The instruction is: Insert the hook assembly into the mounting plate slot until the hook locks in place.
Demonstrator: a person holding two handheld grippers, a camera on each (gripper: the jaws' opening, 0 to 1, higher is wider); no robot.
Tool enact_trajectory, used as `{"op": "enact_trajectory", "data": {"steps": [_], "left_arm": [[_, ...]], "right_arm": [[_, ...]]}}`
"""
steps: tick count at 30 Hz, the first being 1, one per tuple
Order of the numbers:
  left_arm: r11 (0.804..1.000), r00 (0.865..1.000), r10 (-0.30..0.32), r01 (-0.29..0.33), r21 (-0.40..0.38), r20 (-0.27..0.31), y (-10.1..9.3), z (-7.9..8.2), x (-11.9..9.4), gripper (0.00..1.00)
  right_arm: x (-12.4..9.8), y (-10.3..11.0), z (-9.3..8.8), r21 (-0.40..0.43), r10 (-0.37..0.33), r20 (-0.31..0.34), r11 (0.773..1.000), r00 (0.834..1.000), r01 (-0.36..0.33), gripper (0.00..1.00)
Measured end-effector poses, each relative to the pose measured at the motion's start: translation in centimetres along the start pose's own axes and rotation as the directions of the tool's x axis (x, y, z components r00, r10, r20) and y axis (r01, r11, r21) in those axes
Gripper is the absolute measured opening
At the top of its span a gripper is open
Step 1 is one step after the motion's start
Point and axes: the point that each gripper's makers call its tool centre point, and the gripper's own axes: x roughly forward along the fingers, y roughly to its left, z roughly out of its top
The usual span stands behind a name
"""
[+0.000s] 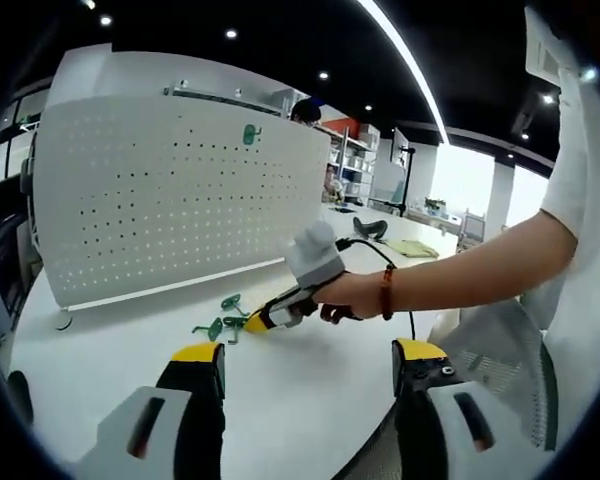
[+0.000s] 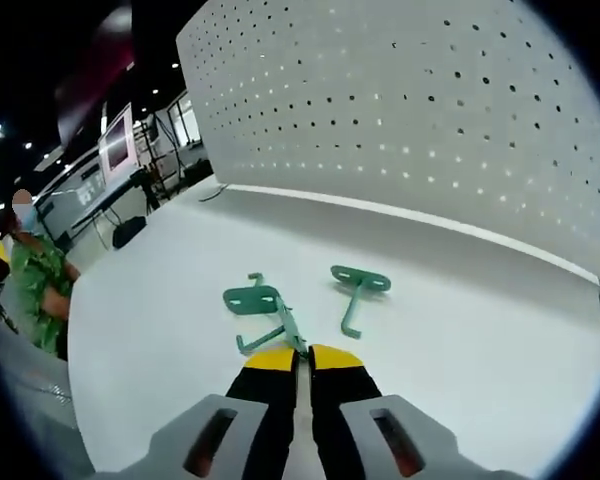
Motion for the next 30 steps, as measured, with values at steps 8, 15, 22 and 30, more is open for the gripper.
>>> {"op": "enact_trajectory", "data": {"steps": [8,15,22,30], "left_arm": [[1.000,1.000,-0.003,0.003,-0.002,0.004,-0.1,0.1,0.0,0.69],[1.000,0.999,-0.008,0.008,-0.006,0.031,-0.3,0.7,-0.1,0.70],[0.999,0.999,-0.029,0.029,0.017,0.020,-0.9,1.2,0.2,0.69],[0.998,0.998,-0.054,0.053,0.034,0.013,-1.7,1.6,0.5,0.69]], "right_arm": [[-0.5,0.3,0.0,0.004,0.007,0.017,1.000,1.000,-0.007,0.00],[-1.8,0.2,1.1,0.099,0.000,0.072,0.995,0.997,-0.008,0.00],[-3.3,0.1,1.5,0.165,-0.009,0.104,0.986,0.995,-0.008,0.00],[-5.1,-0.1,1.8,0.241,-0.020,0.152,0.970,0.988,-0.017,0.00]]}}
